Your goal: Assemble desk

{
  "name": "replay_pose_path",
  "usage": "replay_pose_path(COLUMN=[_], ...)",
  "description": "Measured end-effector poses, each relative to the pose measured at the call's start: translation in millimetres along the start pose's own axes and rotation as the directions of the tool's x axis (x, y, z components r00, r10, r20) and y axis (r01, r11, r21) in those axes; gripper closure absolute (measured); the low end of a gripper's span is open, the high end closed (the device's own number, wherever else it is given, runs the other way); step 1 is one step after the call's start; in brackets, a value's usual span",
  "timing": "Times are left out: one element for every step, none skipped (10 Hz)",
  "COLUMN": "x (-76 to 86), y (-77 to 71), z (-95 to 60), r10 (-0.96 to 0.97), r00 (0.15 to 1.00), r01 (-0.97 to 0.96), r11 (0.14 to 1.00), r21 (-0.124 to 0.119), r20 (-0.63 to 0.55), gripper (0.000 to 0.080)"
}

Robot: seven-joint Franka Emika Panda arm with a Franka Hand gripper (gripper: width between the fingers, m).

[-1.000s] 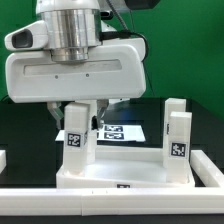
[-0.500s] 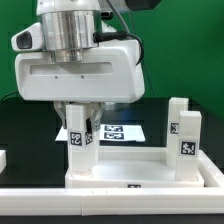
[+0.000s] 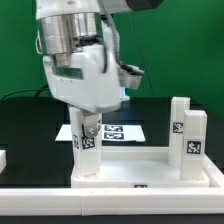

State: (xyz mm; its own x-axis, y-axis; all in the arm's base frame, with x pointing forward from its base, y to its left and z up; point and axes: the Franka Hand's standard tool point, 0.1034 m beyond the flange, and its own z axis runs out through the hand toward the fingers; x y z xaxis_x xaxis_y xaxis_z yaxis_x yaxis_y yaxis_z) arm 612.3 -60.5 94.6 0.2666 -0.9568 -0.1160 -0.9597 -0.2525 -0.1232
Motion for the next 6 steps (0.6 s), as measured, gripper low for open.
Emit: replay_pose_path(x=[0.6, -1.2, -1.3, -3.6, -10.2, -11.4], y=[-1.3, -2.2, -2.2, -1.7, -2.6, -4.5], z=[0.0, 0.2, 0.3, 0.7, 1.6, 0.1], r10=[0.136, 0.157, 0.156, 0.068, -0.061, -0.251], r00=[0.991, 0.987, 0.987, 0.998, 0.998, 0.968], r01=[-0.136, -0.158, -0.157, -0.068, 0.061, 0.251], r11=[0.99, 0.987, 0.987, 0.998, 0.998, 0.968], r21=[0.026, 0.025, 0.025, 0.015, -0.004, -0.004], r20=[0.019, 0.02, 0.02, 0.014, 0.004, 0.001], gripper=[0.0508, 0.0508, 0.0508, 0.0508, 0.0336, 0.0336])
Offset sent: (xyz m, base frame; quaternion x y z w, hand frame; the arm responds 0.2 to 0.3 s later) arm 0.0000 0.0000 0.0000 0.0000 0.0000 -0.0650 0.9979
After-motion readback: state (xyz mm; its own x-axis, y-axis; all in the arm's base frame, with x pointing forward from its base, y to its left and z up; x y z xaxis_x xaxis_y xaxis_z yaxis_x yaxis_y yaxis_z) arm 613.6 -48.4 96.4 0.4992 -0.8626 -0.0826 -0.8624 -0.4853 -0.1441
